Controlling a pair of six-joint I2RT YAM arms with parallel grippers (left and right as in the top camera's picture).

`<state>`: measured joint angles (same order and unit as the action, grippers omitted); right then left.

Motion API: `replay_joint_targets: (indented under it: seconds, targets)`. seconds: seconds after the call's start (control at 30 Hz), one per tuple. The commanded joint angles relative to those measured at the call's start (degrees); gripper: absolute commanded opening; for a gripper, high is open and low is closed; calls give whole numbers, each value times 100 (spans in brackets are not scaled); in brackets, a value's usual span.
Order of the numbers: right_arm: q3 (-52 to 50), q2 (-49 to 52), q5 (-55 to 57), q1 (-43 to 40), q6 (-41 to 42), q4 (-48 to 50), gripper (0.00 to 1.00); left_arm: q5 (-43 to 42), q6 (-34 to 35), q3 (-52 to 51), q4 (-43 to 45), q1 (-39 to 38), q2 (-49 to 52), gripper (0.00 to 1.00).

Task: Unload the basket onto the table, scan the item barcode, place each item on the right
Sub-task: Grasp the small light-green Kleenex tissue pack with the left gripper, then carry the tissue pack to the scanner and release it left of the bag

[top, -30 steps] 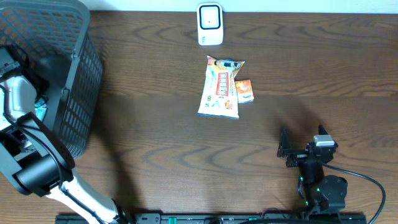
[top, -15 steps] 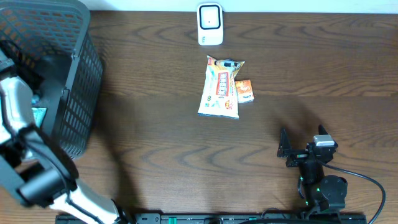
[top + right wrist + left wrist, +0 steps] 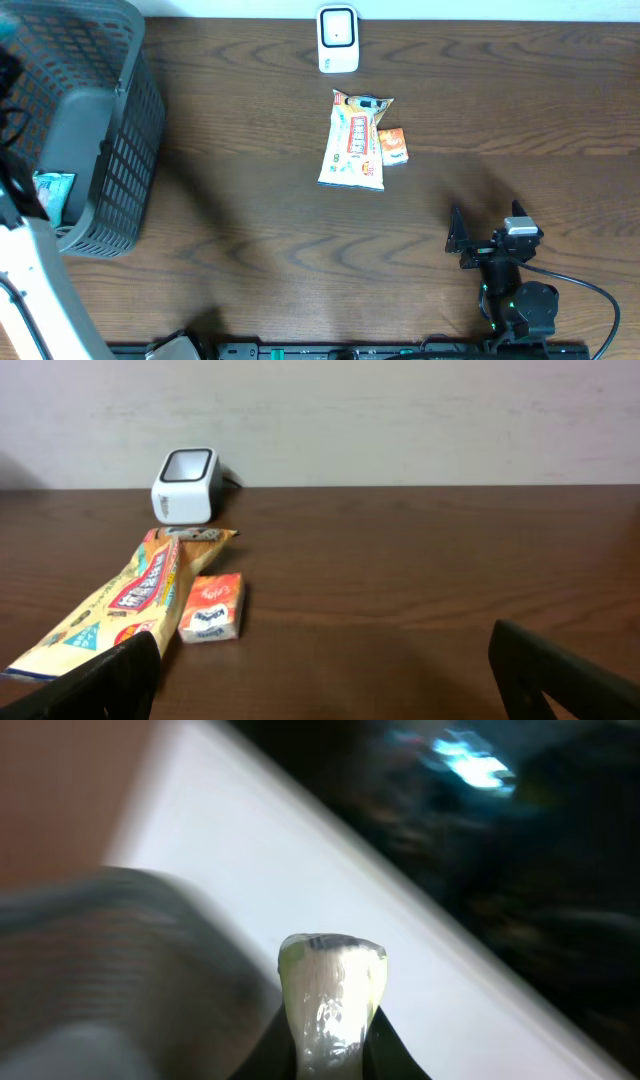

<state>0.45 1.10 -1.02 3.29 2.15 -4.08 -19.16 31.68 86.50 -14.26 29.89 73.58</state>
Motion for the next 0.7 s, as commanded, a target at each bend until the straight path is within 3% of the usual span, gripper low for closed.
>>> replay_joint_targets:
  seconds: [0.0,0.1,0.33,0.5,0.67]
  targets:
    - [-15,-7,46,-35,-7,-22,99,-1231,481,7,136,-831,-186,7]
    - [-15,-7,46,-35,-7,-22,99,-1231,-282,4,59,-2015,-52,7]
    - [-15,-7,46,-35,-7,-22,99,-743,-1456,-4,-313,-3668,787,7]
    - [-15,-7,46,-35,-7,-22,99,-669,-2057,-4,-529,-4245,1589,7]
    - [-15,-7,46,-35,-7,-22,99,-669,-2074,-4,-713,-4478,2455,7]
